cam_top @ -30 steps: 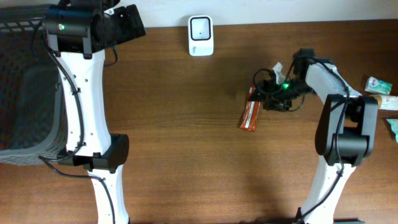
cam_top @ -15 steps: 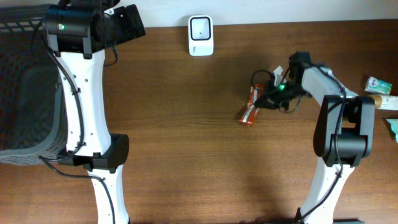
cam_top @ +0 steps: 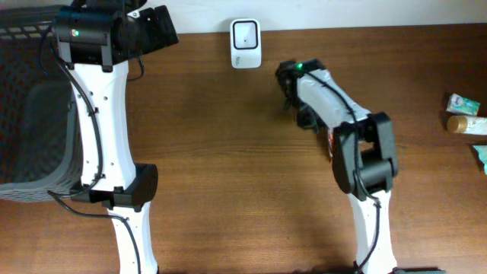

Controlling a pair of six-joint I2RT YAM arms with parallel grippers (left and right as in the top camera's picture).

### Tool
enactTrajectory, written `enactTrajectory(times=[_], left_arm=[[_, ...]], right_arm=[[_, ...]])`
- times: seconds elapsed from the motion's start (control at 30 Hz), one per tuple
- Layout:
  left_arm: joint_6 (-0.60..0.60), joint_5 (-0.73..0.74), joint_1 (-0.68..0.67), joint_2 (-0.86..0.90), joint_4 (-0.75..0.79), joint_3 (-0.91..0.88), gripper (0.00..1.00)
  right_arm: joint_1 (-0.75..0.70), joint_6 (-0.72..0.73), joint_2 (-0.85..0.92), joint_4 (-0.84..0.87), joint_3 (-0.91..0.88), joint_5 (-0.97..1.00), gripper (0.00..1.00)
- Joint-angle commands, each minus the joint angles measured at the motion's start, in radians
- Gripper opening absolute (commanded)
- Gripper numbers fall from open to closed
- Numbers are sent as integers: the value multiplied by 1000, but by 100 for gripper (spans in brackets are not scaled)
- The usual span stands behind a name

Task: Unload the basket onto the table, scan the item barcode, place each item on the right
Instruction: 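Hold the red snack bar up to the scanner with the right gripper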

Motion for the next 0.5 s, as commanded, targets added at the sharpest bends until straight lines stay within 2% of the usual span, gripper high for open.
enactTrajectory(times=[0.0, 0.03, 0.1, 0.17, 0.2, 0.23, 0.3, 0.33, 0.37, 0.47], left_arm=[[13, -7, 2, 4, -1, 2, 99], [13, -7, 2, 4, -1, 2, 99], [13, -7, 2, 4, -1, 2, 99], [12, -7, 2, 4, -1, 2, 99], [13, -7, 2, 4, -1, 2, 99], [13, -7, 2, 4, -1, 2, 99], [12, -7, 2, 4, -1, 2, 99], [13, -7, 2, 4, -1, 2, 99], [13, -7, 2, 4, -1, 2, 99], [13, -7, 2, 4, -1, 2, 99]], right_arm=[[63, 39, 8, 55, 3, -105, 7], [82, 38, 8, 79, 6, -142, 12], [123, 34, 8, 120, 21, -221, 29], [148, 10, 8, 128, 78, -286, 35], [150, -8, 8, 115, 119, -296, 51], [146, -11, 8, 85, 171, -291, 58], [104, -40, 8, -44, 344, -282, 63], [77, -75, 8, -92, 406, -283, 70], [32, -148, 8, -154, 475, -296, 72], [-86, -283, 8, -246, 499, -388, 73]])
